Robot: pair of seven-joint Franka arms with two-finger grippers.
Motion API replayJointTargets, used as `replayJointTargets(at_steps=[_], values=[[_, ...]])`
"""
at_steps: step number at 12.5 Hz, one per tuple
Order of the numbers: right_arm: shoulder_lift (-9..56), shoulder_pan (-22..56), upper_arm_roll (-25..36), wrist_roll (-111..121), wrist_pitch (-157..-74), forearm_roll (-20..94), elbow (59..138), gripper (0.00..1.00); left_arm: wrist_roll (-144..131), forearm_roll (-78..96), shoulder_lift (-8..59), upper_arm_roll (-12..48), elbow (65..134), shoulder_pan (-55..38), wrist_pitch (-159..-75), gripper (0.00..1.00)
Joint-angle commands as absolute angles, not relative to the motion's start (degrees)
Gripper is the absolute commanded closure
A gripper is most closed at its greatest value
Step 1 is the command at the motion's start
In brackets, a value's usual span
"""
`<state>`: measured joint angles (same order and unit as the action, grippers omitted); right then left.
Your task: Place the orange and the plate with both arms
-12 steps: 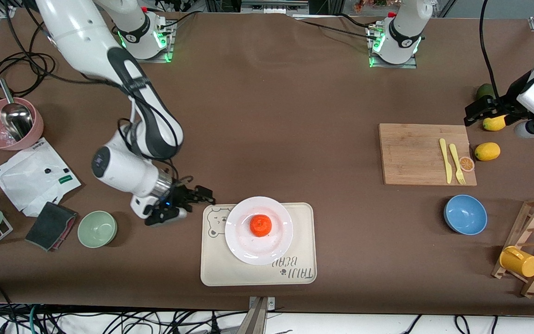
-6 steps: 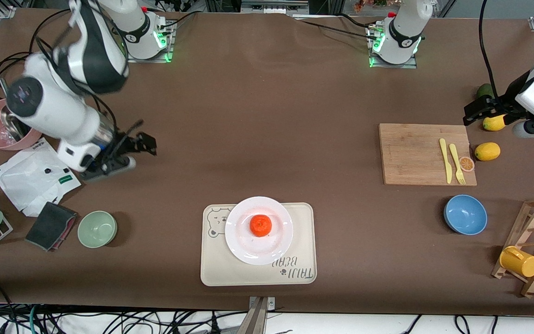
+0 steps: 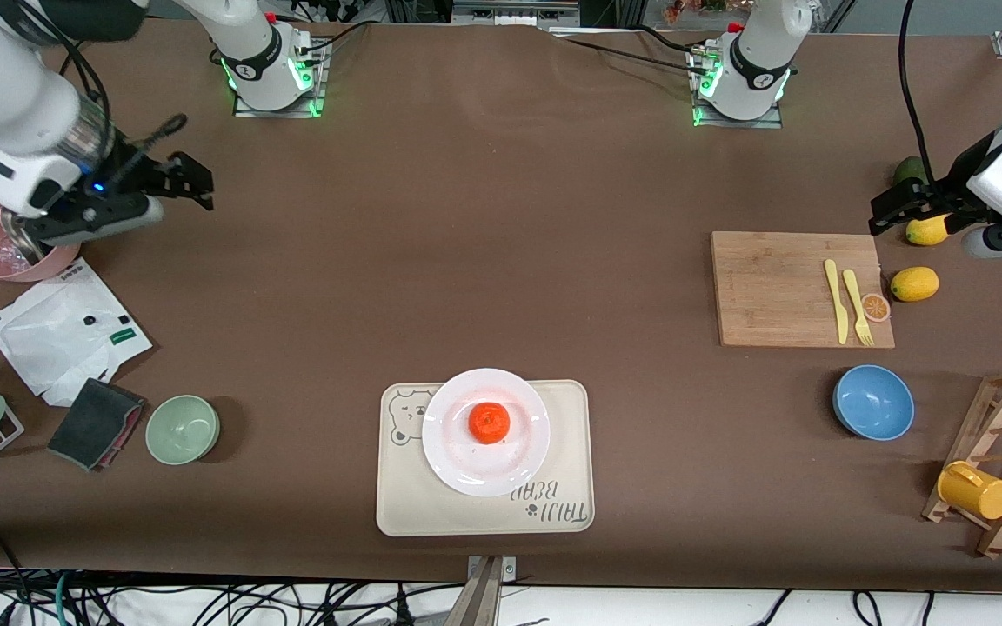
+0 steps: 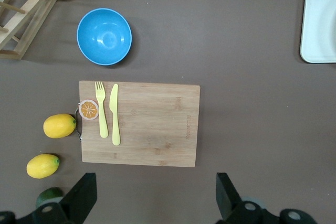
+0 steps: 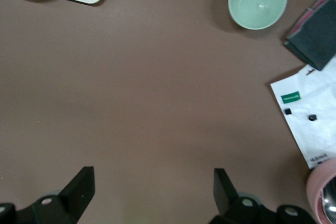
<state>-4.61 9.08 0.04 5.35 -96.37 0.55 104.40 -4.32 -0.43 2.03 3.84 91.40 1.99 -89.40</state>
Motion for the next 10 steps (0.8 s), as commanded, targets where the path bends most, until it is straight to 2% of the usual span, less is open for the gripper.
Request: replayJointTargets(at_steps=[1,10], values=[[-5.2,7.7,-0.5,4.7,-90.2,-0.4,102.8,0.00,-3.3,-1.3,2.6,4.0,89.7,2.0,-88.1,0.00],[-5.0,7.7,0.9,4.3,-89.3,-0.4,101.3,0.00,-3.3,-1.2,2.6,4.0,89.7,2.0,-88.2,0.00]])
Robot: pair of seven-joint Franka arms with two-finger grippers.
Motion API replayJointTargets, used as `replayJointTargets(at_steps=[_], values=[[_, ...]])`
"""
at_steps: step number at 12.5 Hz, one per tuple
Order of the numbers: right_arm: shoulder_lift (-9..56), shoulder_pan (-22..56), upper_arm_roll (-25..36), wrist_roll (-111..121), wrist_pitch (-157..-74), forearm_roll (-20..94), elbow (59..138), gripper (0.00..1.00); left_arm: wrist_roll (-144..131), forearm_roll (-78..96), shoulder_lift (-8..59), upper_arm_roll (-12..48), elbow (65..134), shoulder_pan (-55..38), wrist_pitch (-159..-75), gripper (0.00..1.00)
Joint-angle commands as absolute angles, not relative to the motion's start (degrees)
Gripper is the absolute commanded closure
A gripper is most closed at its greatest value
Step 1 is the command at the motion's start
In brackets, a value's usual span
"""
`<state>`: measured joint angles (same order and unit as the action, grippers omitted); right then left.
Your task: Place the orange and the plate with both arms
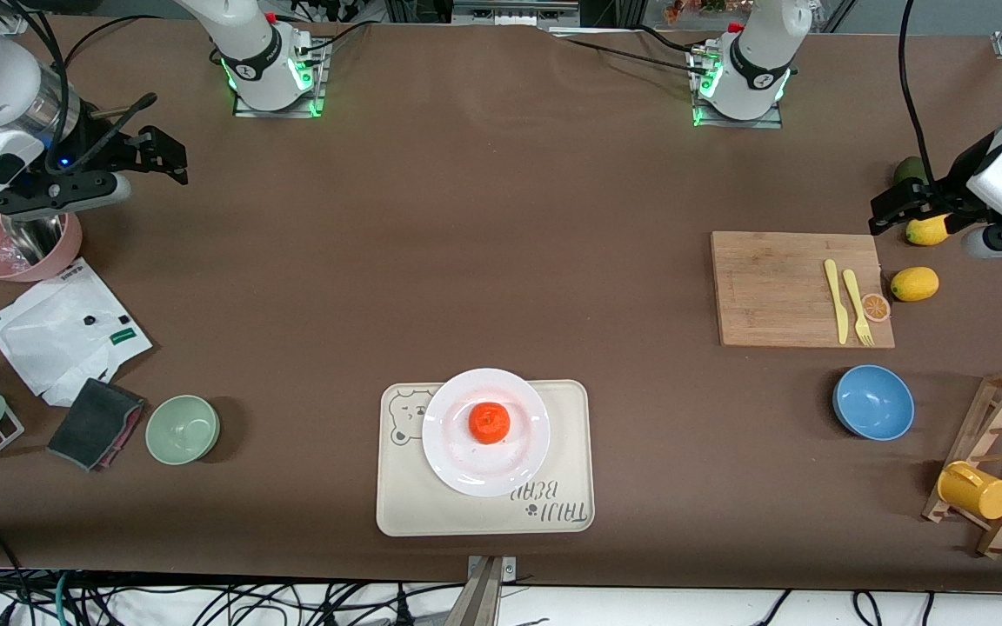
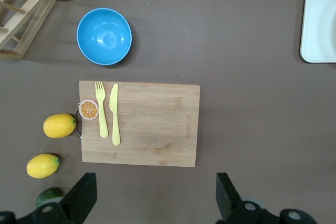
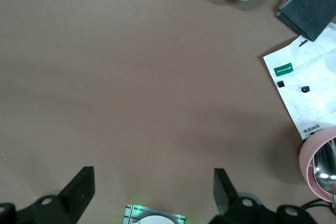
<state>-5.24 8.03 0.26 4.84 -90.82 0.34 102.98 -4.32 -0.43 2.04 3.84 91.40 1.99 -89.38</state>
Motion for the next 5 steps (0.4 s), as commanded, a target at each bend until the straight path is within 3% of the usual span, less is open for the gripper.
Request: replayJointTargets(at_steps=[1,5], values=[[-5.1,7.8,0.9,4.3,-89.2,-0.6,101.5,0.00,-3.3,-1.2,2.6,4.0,89.7,2.0,-88.1,0.00],[-5.1,7.7,0.8,4.1,-89.2,-0.7,101.8,0.00,-3.3,-1.2,2.6,4.0,89.7,2.0,-88.2,0.00]])
